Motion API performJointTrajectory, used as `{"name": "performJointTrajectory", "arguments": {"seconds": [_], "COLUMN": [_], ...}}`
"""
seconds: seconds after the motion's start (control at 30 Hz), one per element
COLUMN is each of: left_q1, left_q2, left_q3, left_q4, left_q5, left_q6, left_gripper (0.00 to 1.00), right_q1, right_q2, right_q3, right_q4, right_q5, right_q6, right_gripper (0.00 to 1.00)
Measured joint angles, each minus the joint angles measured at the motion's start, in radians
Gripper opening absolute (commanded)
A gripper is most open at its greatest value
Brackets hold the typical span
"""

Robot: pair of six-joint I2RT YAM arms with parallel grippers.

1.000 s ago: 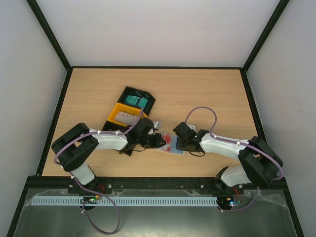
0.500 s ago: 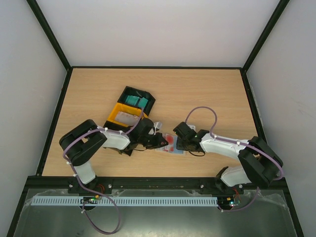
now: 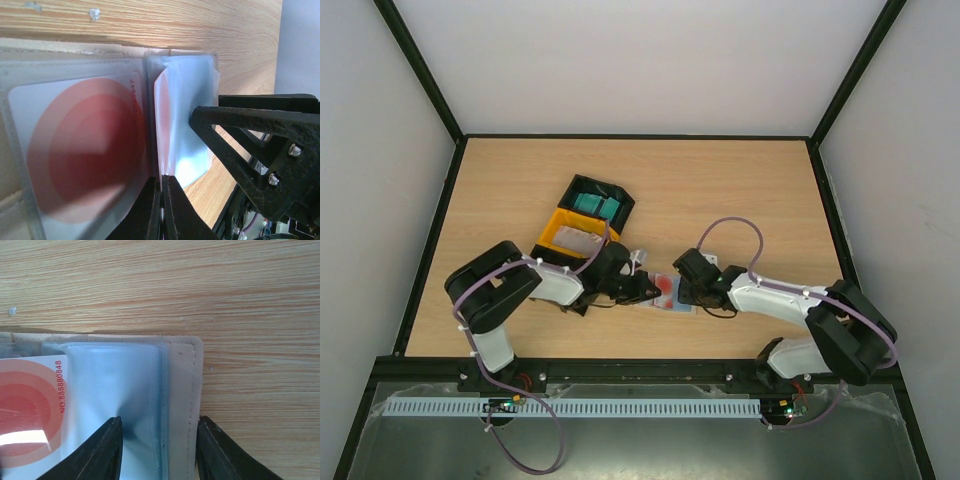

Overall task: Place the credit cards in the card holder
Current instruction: Insert the credit card into the card holder.

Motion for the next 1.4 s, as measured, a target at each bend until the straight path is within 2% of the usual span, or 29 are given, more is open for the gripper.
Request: {"name": "performJointTrajectory", "arguments": {"seconds": [0.43, 0.73, 1.03, 1.3, 1.4], "left_q1": [-0.009, -0.026, -0.035, -0.035, -0.034], "left_q2": [0.049, 0.015, -0.041, -0.064, -0.077], "left_q3": [0.025, 0.04, -0.022, -0.053, -0.076], "left_q4": [0.01, -0.048, -0.051, -0.034, -0.021], "left_q5": [0.021, -0.021, -0.063, -0.071, -0.08], "left_q6": [0.016, 0.008, -0.082, -0.135, -0.157], "left_gripper": [0.08, 0.03, 0.03, 0.03, 0.03], "right_q1": [-0.006, -0.006, -0.004, -0.004, -0.004], "right_q2": [-0.074, -0.087, -0.071, -0.059, -0.055], "right_q3": [-0.084, -0.099, -0.099, -0.099, -0.099], "right_q4": [0.115, 0.135, 0.163, 0.171, 0.187], "right_q5": [-0.024, -0.021, -0.037, -0.04, -0.05], "right_q6": [0.054, 0.09, 0.111, 0.113, 0.119], "right_gripper": [0.45, 0.43, 0.32, 0.14, 0.11]}}
